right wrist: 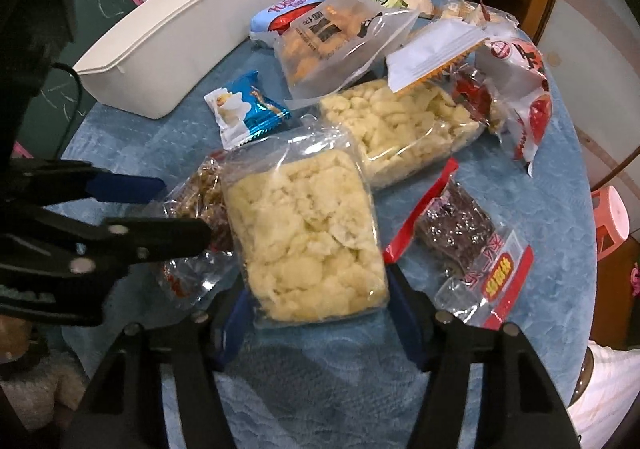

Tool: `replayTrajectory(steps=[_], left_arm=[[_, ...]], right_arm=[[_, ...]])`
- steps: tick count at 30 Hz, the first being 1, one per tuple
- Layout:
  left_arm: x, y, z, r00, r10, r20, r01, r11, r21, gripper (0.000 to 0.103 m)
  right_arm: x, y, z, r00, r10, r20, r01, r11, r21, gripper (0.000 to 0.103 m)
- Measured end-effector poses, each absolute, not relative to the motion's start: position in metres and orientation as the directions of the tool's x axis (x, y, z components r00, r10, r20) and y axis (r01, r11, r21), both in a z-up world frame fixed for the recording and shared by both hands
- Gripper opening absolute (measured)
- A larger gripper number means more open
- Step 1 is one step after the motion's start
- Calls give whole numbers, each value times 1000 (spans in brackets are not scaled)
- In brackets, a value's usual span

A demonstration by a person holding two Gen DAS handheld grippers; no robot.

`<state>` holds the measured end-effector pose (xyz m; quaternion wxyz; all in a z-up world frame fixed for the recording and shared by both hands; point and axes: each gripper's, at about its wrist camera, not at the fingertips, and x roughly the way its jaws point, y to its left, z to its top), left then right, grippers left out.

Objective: Organize snacks
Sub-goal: 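Grasp the clear nut-candy bag with left tool while right tool grasps the puffed-snack bag, then carry both bags into the white tray and open both tools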

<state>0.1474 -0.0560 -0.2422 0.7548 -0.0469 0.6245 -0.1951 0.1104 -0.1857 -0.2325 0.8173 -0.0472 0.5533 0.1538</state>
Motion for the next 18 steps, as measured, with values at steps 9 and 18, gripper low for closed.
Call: replayTrajectory(steps=[9,18], left_arm=[[147,-74,-245,121,-330,-936,249,923,-293,38],[133,-80,-229,191,-275,-942,268,938,-219,36]], right_arm=[[107,-188,-231,357,201,-913,-295,951,94,63],[97,-184,-215,388,192,-901,-296,952,75,63]])
